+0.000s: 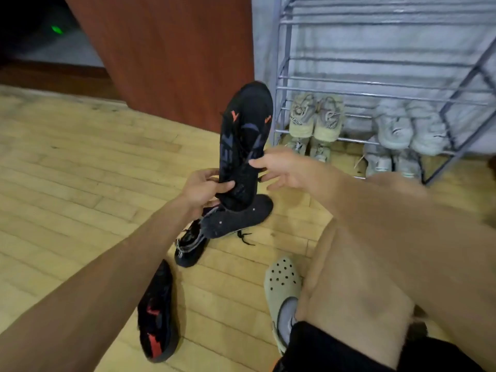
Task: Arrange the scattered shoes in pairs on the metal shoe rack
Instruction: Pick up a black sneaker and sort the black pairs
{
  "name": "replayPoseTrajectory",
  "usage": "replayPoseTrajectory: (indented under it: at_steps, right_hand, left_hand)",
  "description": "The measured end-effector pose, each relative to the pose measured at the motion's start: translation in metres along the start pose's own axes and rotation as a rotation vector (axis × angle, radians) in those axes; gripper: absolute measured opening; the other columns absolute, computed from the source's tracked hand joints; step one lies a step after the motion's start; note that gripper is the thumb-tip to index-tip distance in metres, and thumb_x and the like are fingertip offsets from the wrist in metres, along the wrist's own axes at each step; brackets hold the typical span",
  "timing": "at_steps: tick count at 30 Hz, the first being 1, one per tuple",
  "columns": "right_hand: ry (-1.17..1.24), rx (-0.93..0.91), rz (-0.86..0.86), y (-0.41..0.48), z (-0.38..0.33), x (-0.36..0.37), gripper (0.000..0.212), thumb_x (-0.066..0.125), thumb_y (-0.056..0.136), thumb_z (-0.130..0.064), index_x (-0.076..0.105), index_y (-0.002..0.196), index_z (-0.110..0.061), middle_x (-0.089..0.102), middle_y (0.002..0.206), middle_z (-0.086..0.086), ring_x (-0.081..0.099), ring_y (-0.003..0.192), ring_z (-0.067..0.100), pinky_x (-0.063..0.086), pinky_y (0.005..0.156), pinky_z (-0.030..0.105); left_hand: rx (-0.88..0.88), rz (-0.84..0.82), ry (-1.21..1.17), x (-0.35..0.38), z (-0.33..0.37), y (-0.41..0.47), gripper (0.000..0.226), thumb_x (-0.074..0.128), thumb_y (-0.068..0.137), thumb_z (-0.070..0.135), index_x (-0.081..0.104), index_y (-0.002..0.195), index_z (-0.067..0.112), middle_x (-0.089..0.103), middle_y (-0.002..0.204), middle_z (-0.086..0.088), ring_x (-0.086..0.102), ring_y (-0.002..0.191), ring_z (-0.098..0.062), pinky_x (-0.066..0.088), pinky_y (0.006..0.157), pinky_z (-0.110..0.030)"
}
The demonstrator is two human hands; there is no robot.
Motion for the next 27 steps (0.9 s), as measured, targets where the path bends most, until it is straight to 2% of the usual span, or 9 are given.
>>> replayPoseTrajectory:
  at_steps: [3, 7, 10, 13, 15, 18, 22, 25, 27]
  right_hand:
    - [0.004, -0.126, 0.081, -0.019, -0.029, -0.047, 0.041, 0.06, 0.094, -0.018, 0.053, 0.134, -0.016, 0.057, 0.137, 0.006, 0.058, 0.118, 0.029, 0.052, 0.093, 0.046]
    - [0.052, -0.295, 0.307, -0.055, -0.061, -0.123, 0.04, 0.064, 0.091, -0.015, 0.055, 0.13, -0.014, 0.064, 0.128, 0.008, 0.063, 0.111, 0.03, 0.054, 0.091, 0.053]
    - [0.098, -0.352, 0.37, -0.087, -0.071, -0.178, 0.031, 0.063, 0.092, -0.012, 0.059, 0.123, -0.014, 0.067, 0.117, 0.007, 0.066, 0.099, 0.029, 0.057, 0.085, 0.048]
    - [0.085, -0.347, 0.432, -0.114, -0.06, -0.23, 0.027, 0.061, 0.094, -0.012, 0.062, 0.121, -0.012, 0.069, 0.112, 0.009, 0.066, 0.094, 0.029, 0.059, 0.076, 0.043]
    - [0.074, -0.314, 0.472, -0.127, -0.043, -0.26, 0.025, 0.06, 0.094, -0.013, 0.063, 0.119, -0.011, 0.07, 0.11, 0.009, 0.068, 0.091, 0.028, 0.06, 0.076, 0.043]
    - [0.087, -0.263, 0.491, -0.144, -0.006, -0.298, 0.022, 0.059, 0.095, -0.013, 0.064, 0.116, -0.011, 0.07, 0.112, 0.009, 0.069, 0.099, 0.031, 0.06, 0.081, 0.047]
    - [0.141, -0.213, 0.495, -0.168, 0.044, -0.334, 0.02, 0.063, 0.092, -0.013, 0.063, 0.112, -0.014, 0.07, 0.111, 0.008, 0.069, 0.1, 0.03, 0.06, 0.078, 0.046]
    - [0.329, -0.182, 0.481, -0.19, 0.09, -0.351, 0.011, 0.062, 0.093, -0.011, 0.063, 0.104, -0.009, 0.069, 0.096, 0.006, 0.068, 0.088, 0.028, 0.061, 0.069, 0.04]
    - [0.485, -0.129, 0.51, -0.205, 0.13, -0.362, 0.016, 0.058, 0.095, -0.009, 0.061, 0.108, -0.001, 0.067, 0.098, 0.011, 0.067, 0.086, 0.027, 0.06, 0.07, 0.036]
  left_hand:
    - [0.115, -0.042, 0.006, 0.029, 0.065, -0.004, 0.04, 0.072, 0.083, 0.012, 0.062, 0.121, 0.013, 0.068, 0.112, -0.005, 0.061, 0.104, -0.022, 0.048, 0.076, -0.037]
    - [0.307, -0.103, -0.003, 0.082, 0.144, -0.01, 0.031, 0.071, 0.084, 0.01, 0.064, 0.114, 0.011, 0.069, 0.106, 0.0, 0.065, 0.092, -0.016, 0.057, 0.071, -0.029]
    - [0.417, -0.143, 0.081, 0.129, 0.193, -0.019, 0.028, 0.07, 0.084, 0.011, 0.065, 0.111, 0.018, 0.07, 0.096, 0.006, 0.065, 0.084, -0.009, 0.055, 0.072, -0.028]
    - [0.436, -0.182, 0.256, 0.181, 0.222, -0.028, 0.025, 0.068, 0.082, 0.014, 0.064, 0.106, 0.021, 0.069, 0.1, 0.001, 0.063, 0.088, -0.015, 0.053, 0.085, -0.042]
    - [0.43, -0.231, 0.343, 0.216, 0.23, -0.035, 0.022, 0.07, 0.08, 0.013, 0.064, 0.1, 0.016, 0.07, 0.105, -0.005, 0.065, 0.096, -0.022, 0.055, 0.089, -0.045]
    - [0.389, -0.294, 0.394, 0.265, 0.227, -0.043, 0.017, 0.075, 0.077, 0.008, 0.064, 0.09, 0.011, 0.071, 0.101, -0.01, 0.068, 0.094, -0.027, 0.059, 0.08, -0.043]
    - [0.295, -0.366, 0.344, 0.327, 0.202, -0.055, 0.026, 0.076, 0.075, 0.002, 0.067, 0.1, 0.003, 0.072, 0.101, -0.011, 0.067, 0.091, -0.028, 0.059, 0.077, -0.043]
    - [0.212, -0.375, 0.263, 0.368, 0.173, -0.062, 0.03, 0.076, 0.074, -0.001, 0.066, 0.103, 0.0, 0.071, 0.103, -0.011, 0.066, 0.089, -0.027, 0.058, 0.079, -0.043]
    - [0.15, -0.399, 0.229, 0.395, 0.148, -0.065, 0.03, 0.075, 0.075, -0.001, 0.066, 0.104, -0.001, 0.071, 0.104, -0.011, 0.066, 0.092, -0.028, 0.057, 0.083, -0.046]
Point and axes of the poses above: each hand's wrist, its own y-axis towards the middle knuckle, its own x-axis out of the palm, z = x × y, the point moved 5 cm from there along y, towards the middle knuckle
